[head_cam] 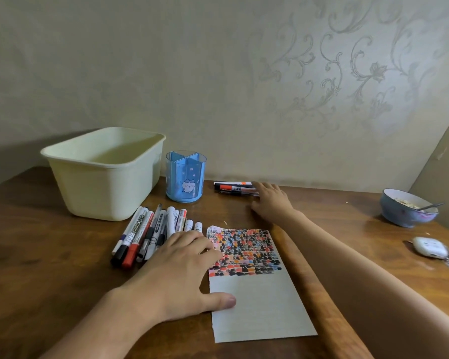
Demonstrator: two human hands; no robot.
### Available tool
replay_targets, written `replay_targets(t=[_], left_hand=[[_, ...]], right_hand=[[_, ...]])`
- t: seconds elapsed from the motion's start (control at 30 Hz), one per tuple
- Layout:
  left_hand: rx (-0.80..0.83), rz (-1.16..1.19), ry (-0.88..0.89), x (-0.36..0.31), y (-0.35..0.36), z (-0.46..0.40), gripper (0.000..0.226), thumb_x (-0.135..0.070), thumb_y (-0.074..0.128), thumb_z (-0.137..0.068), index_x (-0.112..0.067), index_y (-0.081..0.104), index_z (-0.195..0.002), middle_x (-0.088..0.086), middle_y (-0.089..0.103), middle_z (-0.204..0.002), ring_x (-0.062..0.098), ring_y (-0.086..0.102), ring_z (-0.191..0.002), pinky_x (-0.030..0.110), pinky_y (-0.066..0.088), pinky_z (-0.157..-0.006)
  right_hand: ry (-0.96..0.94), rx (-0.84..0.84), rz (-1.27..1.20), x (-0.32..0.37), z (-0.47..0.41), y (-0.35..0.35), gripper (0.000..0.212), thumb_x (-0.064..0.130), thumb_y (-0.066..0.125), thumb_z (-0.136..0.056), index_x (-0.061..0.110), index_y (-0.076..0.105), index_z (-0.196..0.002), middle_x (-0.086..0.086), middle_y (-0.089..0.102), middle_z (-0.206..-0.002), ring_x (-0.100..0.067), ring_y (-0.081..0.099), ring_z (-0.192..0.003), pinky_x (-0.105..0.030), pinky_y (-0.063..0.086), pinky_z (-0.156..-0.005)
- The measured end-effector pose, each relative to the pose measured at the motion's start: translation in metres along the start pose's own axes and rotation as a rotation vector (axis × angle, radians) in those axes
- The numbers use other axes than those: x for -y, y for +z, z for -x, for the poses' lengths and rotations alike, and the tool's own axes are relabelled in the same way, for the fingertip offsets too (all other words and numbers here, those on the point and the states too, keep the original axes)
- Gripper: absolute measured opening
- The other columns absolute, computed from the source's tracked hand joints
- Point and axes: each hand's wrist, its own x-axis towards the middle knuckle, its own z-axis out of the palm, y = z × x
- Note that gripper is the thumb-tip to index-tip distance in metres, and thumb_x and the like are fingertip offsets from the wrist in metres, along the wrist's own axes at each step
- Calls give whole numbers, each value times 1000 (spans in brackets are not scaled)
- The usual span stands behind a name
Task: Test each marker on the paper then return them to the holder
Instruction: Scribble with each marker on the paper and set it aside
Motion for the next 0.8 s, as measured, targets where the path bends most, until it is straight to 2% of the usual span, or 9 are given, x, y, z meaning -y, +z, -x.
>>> replay_targets(t=[0.13, 0.3, 0.47, 0.57, 0.7, 0.8], left_hand=[[-5, 6, 7, 1, 1, -1, 91, -89, 36, -78, -39, 23, -153, -19, 20, -157, 6, 6, -145, 32, 4, -119], [0, 2, 8, 1, 3, -1, 90, -88, 36, -78, -40, 22, -153, -17, 18, -158, 8, 6, -146, 33, 5, -120], [3, 14, 5, 2, 4, -1, 90, -88, 37, -78, -40, 22, -153, -18, 18, -158, 7, 6, -145, 33, 5, -119], [4, 12, 7, 2, 3, -1, 91, -89, 36, -77, -41, 21, -153, -19, 17, -158, 7, 5, -146, 34, 6, -120], [-10, 38, 13, 0, 0, 1, 91, -88, 41, -77, -40, 24, -152, -21, 21, -154, 3, 9, -143, 30, 9, -118], [-31, 52, 19, -3, -2, 2, 89, -87, 45, -76, -40, 24, -149, -20, 21, -153, 4, 12, -142, 28, 11, -118]], right_hand=[[-18, -95, -14, -2, -4, 5, 51, 26, 47, -101, 26, 36, -151, -8, 46, -147, -29, 37, -140, -44, 29, -117], [-39, -191, 4, -7, -7, 11, 34, 28, 54, -100, 23, 59, -132, -5, 53, -131, -25, 44, -127, -39, 35, -106], [-51, -281, 10, -10, -2, 12, 28, 27, 61, -96, 24, 62, -124, -2, 59, -126, -24, 50, -121, -38, 38, -101], [-56, -329, -75, -13, 8, 7, 23, 28, 64, -95, 23, 66, -118, 0, 63, -115, -23, 55, -110, -36, 42, -89], [-154, -293, -216, -22, 41, -12, 19, 26, 64, -95, 23, 71, -112, 4, 64, -105, -15, 56, -95, -26, 40, -69], [-252, -206, -240, -29, 82, -28, 19, 26, 63, -96, 23, 73, -113, 6, 67, -103, -13, 60, -89, -22, 43, -68]])
